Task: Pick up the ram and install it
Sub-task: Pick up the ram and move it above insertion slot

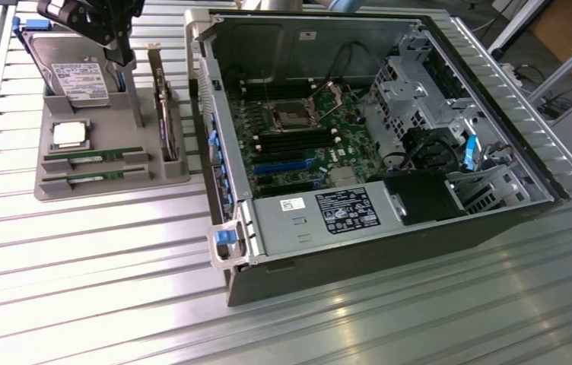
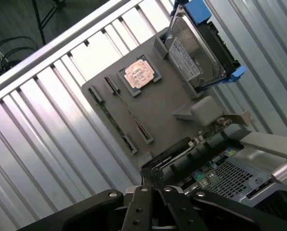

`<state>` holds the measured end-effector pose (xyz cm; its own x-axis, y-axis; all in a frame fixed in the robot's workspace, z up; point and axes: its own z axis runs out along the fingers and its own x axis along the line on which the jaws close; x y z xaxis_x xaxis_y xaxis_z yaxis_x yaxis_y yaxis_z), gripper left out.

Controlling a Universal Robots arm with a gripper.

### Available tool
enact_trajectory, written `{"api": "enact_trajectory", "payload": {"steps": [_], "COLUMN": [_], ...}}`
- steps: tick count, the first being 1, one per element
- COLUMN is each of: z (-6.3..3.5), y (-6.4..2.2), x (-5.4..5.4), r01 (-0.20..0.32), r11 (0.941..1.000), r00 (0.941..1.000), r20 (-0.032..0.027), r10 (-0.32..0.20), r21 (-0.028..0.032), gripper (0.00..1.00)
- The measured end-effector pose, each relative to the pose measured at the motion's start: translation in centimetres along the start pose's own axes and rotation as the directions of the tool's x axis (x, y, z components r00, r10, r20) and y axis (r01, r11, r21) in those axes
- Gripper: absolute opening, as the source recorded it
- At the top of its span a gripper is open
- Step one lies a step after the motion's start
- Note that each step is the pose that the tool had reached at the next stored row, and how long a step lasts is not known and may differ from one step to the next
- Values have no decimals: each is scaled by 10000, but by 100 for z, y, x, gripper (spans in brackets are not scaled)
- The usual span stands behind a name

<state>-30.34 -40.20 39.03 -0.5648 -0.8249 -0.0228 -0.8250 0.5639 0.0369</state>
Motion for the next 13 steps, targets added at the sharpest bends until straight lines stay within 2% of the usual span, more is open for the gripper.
{"api": "enact_trajectory", "payload": {"steps": [13], "z": [0], "y": [0], "x": [0], "r01": [724], "r11": [9974], "r00": [9974], "r20": [-34], "r10": [-724], "r21": [-12], "gripper": [10]}}
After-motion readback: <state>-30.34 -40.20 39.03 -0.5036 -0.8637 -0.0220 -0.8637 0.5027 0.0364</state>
